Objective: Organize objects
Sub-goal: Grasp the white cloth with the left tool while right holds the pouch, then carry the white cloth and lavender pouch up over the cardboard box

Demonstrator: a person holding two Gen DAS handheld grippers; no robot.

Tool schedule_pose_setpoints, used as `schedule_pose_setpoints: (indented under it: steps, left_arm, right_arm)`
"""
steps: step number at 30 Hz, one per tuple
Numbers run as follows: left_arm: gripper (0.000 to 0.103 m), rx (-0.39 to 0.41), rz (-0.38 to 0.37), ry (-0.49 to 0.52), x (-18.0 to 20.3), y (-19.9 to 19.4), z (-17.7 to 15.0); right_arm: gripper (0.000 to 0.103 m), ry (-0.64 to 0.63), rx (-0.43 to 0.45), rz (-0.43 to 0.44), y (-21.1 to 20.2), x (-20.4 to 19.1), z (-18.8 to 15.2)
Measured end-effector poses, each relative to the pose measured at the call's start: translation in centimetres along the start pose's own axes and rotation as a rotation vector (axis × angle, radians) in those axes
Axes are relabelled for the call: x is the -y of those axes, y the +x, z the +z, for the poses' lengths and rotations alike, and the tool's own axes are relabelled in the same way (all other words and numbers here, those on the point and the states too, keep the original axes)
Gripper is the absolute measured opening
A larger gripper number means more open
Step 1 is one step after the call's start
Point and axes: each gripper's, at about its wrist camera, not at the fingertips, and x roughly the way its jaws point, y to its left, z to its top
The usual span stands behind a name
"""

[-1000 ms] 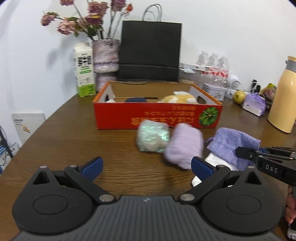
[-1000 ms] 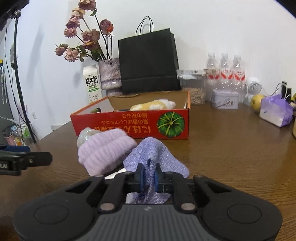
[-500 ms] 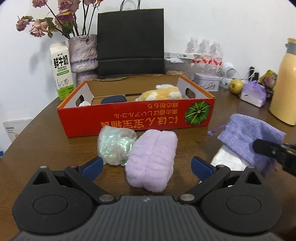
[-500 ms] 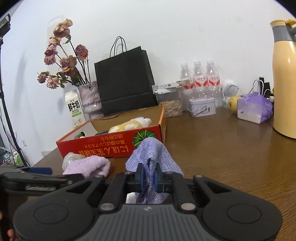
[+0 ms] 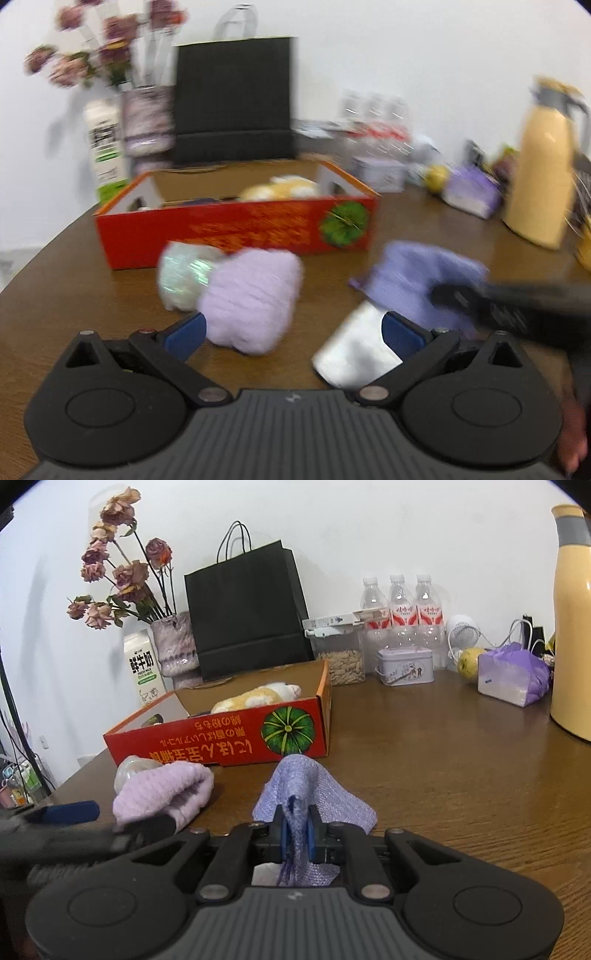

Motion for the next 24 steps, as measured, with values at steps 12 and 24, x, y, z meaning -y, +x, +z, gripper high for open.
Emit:
schedule_pose_setpoints:
  steps: [12, 24]
  left_arm:
    - [0.078, -0.135, -0.168, 0.1, 1.6, 2.9, -0.6]
    - [0.057, -0.117, -0.141, 0.082, 0.5, 2.0, -1.0]
  right_arm:
    - [0.008, 0.0, -0.063, 0.1, 0.3, -0.4, -0.4]
    - [0.008, -0.024, -0.034, 0.096, -0.9, -0.4, -0.6]
